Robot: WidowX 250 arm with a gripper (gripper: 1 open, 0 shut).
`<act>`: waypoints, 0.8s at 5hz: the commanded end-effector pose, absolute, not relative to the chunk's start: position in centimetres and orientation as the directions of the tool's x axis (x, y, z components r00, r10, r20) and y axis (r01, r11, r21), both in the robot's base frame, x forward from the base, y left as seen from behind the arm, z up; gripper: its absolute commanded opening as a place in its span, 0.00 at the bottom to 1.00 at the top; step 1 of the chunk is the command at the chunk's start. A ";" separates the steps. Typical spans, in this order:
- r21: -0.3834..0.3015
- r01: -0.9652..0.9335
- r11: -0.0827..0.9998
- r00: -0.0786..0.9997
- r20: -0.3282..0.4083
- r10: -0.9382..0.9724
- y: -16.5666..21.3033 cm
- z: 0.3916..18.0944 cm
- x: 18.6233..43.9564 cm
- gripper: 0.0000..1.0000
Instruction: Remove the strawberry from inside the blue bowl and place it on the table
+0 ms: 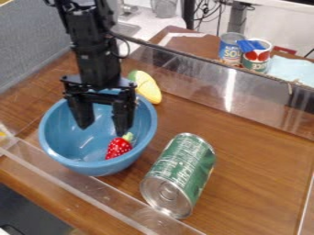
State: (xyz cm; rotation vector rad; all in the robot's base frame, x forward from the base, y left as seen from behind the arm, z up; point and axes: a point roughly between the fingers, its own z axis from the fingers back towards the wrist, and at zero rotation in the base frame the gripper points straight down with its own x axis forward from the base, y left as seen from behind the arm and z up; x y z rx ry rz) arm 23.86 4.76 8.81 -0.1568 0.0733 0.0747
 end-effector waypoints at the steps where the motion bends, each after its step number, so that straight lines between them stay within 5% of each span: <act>1: -0.141 -0.007 0.990 1.000 -0.031 0.003 4.5 10.0 25.2 1.00; 4: -0.118 -0.055 0.991 0.996 -0.070 0.047 3.8 4.5 23.3 1.00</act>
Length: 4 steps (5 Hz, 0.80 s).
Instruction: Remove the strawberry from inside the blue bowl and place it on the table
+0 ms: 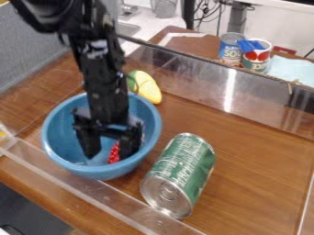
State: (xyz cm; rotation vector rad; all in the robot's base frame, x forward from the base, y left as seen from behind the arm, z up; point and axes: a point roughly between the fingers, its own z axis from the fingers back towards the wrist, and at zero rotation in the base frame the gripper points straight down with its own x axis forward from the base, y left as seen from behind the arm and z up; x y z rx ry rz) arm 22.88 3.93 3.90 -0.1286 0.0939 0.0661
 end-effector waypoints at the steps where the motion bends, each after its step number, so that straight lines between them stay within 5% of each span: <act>1: -0.121 -0.033 0.992 0.999 -0.044 0.028 2.8 5.5 24.4 1.00; 2: -0.120 -0.012 0.993 0.999 -0.045 0.006 2.2 5.3 24.8 0.00; 4: -0.115 -0.025 0.993 0.999 -0.040 0.021 4.1 5.5 25.7 0.00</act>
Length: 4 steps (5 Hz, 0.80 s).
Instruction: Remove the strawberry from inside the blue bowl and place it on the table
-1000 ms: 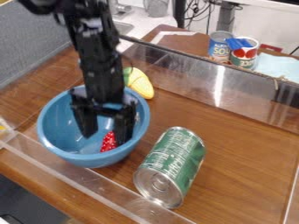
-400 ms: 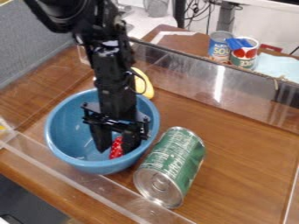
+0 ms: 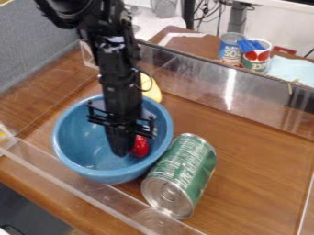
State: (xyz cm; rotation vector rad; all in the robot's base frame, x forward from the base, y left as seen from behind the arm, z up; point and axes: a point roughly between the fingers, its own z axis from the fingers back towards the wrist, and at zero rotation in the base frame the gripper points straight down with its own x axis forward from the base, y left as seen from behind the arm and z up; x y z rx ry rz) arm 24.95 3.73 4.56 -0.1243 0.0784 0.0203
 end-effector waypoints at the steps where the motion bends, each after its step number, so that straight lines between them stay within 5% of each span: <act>1: -0.107 0.001 0.994 0.999 -0.034 -0.004 4.9 6.4 25.9 0.00; 4: -0.100 0.066 0.993 0.996 0.061 -0.060 6.4 12.2 28.2 0.00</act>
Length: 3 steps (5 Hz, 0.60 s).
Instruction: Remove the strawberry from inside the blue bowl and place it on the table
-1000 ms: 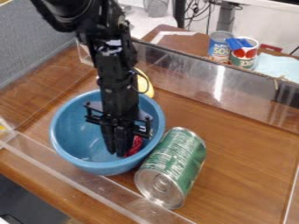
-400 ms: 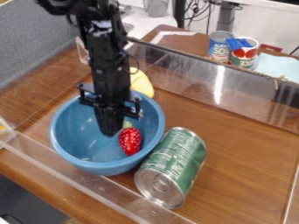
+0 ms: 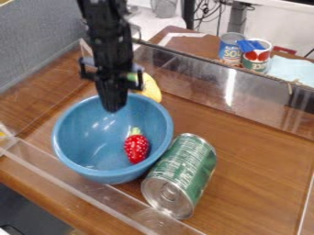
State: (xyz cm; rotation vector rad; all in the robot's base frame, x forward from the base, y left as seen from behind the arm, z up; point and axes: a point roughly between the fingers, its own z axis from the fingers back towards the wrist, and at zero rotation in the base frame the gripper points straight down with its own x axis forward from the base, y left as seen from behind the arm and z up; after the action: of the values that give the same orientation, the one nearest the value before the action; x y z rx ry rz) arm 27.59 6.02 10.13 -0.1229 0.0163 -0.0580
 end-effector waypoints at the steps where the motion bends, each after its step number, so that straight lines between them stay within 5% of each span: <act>1: -0.113 0.093 0.989 0.990 0.114 -0.080 6.4 15.2 29.0 0.00; 3: -0.085 0.081 0.993 0.991 0.116 -0.071 7.1 15.1 30.1 0.00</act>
State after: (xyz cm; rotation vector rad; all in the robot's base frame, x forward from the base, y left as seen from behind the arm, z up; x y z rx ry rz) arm 29.38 6.87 13.42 -0.1118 -0.0551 -0.0701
